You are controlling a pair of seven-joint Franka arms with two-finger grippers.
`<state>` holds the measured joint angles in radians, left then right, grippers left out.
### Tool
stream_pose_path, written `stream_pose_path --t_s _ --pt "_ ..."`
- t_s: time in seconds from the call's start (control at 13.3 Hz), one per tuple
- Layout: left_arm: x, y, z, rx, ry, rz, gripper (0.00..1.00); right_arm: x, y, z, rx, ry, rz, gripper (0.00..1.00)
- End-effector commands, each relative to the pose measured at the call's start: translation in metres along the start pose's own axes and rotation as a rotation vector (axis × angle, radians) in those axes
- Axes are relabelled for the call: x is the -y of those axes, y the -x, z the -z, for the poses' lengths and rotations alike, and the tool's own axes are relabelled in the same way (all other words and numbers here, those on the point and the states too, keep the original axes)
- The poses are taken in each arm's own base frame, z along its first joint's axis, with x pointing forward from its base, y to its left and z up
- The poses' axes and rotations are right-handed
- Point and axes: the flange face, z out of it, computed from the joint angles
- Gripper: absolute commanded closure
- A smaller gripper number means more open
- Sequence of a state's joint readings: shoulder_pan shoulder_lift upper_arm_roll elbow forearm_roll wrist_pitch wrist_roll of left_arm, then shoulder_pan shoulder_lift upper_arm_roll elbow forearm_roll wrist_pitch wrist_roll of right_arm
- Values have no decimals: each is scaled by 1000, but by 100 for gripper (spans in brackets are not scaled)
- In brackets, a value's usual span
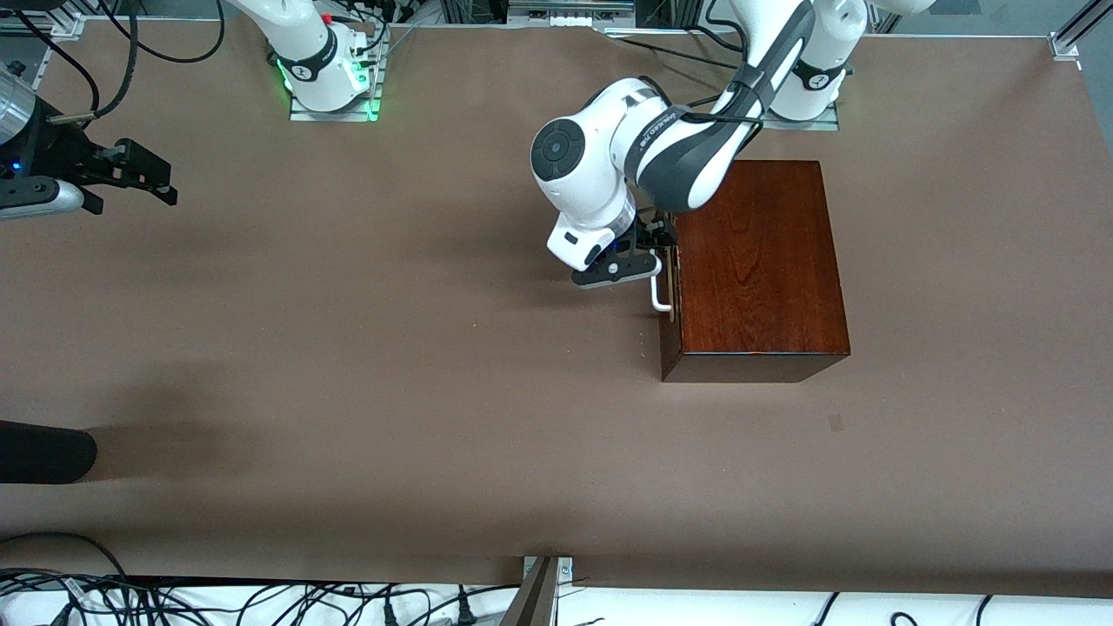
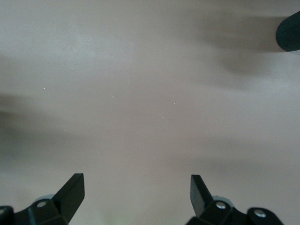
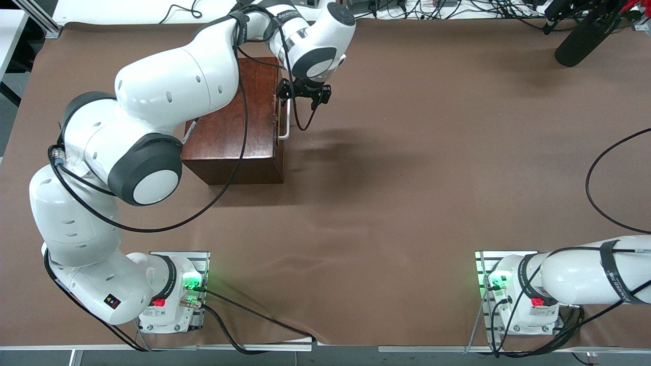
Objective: Open drawer, take yellow block, close drawer
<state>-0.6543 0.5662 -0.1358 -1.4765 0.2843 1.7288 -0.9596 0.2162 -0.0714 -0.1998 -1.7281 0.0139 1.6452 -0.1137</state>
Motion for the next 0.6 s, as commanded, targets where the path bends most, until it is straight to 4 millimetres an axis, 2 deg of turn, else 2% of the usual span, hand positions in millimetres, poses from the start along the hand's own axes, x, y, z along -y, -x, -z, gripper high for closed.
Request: stream_pose_path --t_s 0.0,0.38,0.53 --pt "-5 3 -15 -51 -11 -2 0 -1 -1 5 -2 -17 -2 0" --pt "-7 6 -34 -52 -7 18 0 -3 0 5 1 -18 -5 0" --pt "-10 15 -48 -61 -30 35 0 -3 0 4 4 -18 -5 0"
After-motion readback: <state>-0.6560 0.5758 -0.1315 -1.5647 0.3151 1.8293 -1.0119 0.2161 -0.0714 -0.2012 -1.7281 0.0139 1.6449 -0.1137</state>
